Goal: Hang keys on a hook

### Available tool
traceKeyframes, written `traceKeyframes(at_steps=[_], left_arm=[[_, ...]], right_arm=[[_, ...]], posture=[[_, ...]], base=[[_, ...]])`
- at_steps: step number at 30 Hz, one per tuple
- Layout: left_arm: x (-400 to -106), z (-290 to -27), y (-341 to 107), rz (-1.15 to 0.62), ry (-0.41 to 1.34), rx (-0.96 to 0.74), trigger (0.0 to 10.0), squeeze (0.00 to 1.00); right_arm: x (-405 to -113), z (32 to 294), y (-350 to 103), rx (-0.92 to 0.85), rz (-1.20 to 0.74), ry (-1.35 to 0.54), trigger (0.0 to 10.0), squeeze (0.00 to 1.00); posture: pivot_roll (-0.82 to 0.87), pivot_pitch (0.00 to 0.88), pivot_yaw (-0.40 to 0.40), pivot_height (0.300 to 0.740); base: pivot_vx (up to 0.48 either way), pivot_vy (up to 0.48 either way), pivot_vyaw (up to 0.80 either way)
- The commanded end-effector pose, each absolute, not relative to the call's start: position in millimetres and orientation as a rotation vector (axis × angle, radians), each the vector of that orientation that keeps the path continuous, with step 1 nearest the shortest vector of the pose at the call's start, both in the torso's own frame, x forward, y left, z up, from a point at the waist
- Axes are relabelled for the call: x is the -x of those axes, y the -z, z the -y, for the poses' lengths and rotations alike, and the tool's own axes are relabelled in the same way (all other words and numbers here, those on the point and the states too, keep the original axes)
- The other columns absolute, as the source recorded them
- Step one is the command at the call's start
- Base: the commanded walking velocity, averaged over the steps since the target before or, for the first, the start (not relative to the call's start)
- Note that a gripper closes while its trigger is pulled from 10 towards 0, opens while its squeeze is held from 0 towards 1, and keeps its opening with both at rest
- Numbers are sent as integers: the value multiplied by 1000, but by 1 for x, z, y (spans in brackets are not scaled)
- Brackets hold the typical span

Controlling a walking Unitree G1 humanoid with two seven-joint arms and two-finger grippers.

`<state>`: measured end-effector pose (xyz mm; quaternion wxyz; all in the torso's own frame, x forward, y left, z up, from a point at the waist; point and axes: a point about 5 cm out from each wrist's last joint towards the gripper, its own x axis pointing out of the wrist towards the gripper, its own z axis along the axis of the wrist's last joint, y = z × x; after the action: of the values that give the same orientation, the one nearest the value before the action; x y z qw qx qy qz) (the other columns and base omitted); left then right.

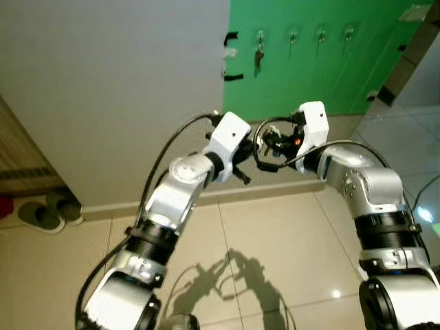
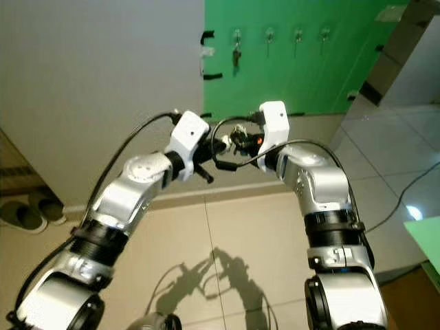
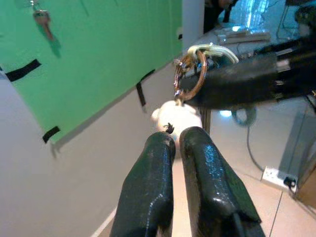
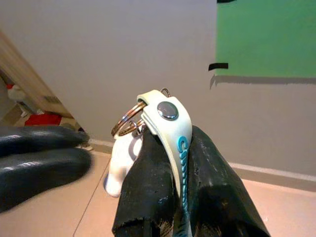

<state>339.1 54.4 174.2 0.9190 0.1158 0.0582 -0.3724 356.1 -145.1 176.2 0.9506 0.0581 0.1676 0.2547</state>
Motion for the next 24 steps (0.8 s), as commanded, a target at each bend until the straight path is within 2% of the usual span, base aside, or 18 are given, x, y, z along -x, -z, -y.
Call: traceKeyframes(at_steps=[1,23,24], left_arm=[[-335,-53,-176,-131,795,-246,10000,1000],[-345,-32,-180,-45,712,-179,10000,1000],[-345,-31,-180,-39,710,-183,10000,847]], right_arm=[[-356,147,-179,-108,-319,-519,0,0],[-358,141,-180,-103,-313,-537,0,0],[-357,140,-180,-103,-312,-538,0,0]], posture=[[-69,0,36,740],[-75,0,32,740],[-76,0,32,740]], base=[[0,0,0],[0,0,0],[0,0,0]])
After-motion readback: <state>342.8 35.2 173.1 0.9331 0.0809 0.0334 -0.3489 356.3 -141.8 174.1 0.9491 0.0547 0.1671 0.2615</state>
